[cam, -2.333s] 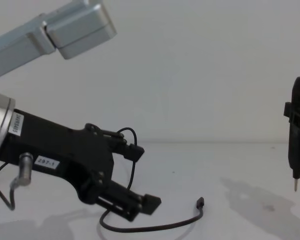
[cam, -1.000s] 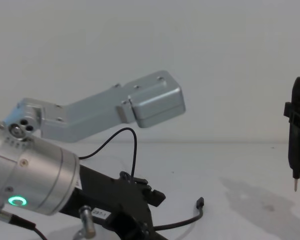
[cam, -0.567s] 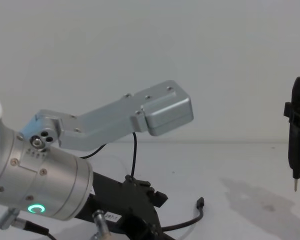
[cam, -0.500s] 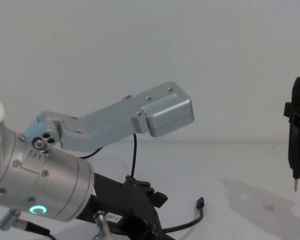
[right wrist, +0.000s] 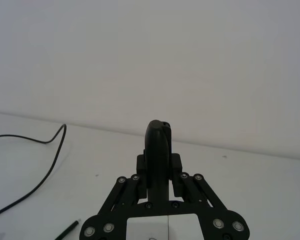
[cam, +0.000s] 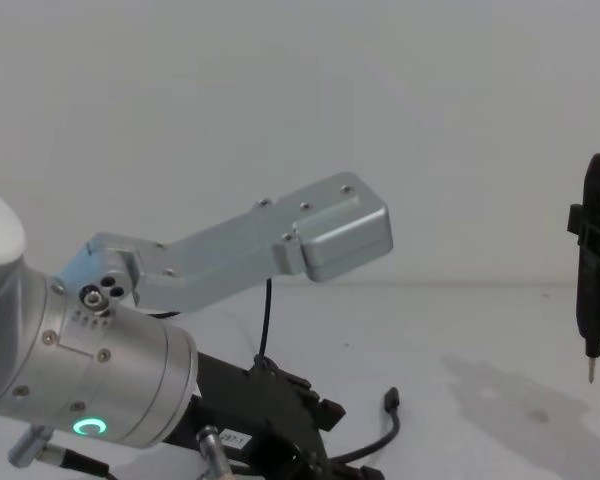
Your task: Pick up the data cable with the one hand.
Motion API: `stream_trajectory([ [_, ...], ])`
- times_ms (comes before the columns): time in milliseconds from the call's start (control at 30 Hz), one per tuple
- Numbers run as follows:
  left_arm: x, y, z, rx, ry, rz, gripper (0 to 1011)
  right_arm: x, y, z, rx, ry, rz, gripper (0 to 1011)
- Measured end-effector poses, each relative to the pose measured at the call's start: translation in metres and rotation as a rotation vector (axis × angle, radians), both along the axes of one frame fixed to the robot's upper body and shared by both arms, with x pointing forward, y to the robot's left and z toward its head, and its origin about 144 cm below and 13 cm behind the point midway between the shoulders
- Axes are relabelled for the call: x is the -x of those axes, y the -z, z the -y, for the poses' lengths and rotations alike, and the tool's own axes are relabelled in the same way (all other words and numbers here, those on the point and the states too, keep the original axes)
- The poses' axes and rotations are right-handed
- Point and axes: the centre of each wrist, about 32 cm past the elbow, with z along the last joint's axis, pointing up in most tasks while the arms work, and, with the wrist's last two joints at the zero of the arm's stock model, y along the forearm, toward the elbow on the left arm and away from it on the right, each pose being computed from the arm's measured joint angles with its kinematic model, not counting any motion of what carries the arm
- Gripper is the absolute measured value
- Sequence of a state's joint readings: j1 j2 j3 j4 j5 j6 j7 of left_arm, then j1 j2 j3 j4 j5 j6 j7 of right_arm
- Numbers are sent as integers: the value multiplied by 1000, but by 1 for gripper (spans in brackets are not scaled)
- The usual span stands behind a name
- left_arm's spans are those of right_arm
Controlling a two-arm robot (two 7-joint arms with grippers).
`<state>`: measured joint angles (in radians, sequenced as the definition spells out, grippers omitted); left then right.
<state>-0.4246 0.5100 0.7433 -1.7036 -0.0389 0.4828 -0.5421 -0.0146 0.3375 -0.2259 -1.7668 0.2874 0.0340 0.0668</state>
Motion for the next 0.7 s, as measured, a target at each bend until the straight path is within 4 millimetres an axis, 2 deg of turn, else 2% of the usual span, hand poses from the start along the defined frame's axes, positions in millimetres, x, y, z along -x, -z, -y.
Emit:
stream_trajectory([
  [100, 0, 0, 0, 0, -3, 1, 632, 0, 0, 0, 0, 0, 0, 268],
  [233, 0, 1, 1, 0, -6, 2, 464, 0, 0, 0, 0, 0, 0, 268],
  [300, 0, 1, 1, 0, -7, 2, 429, 0, 0, 0, 0, 0, 0, 268],
  [333, 0, 1, 1, 0, -7, 2, 371, 0, 0, 0, 0, 0, 0, 268],
  [433, 0, 1, 1, 0, -8, 2, 287, 0, 0, 0, 0, 0, 0, 268],
  [467, 0, 1, 1, 0, -8, 2, 287, 0, 0, 0, 0, 0, 0, 268],
  [567, 0, 1, 2, 0, -9, 2, 152, 0, 0, 0, 0, 0, 0, 268],
  [667, 0, 2, 2, 0, -9, 3, 98, 0, 0, 0, 0, 0, 0, 268],
  [700, 0, 2, 2, 0, -9, 2, 53, 0, 0, 0, 0, 0, 0, 268],
])
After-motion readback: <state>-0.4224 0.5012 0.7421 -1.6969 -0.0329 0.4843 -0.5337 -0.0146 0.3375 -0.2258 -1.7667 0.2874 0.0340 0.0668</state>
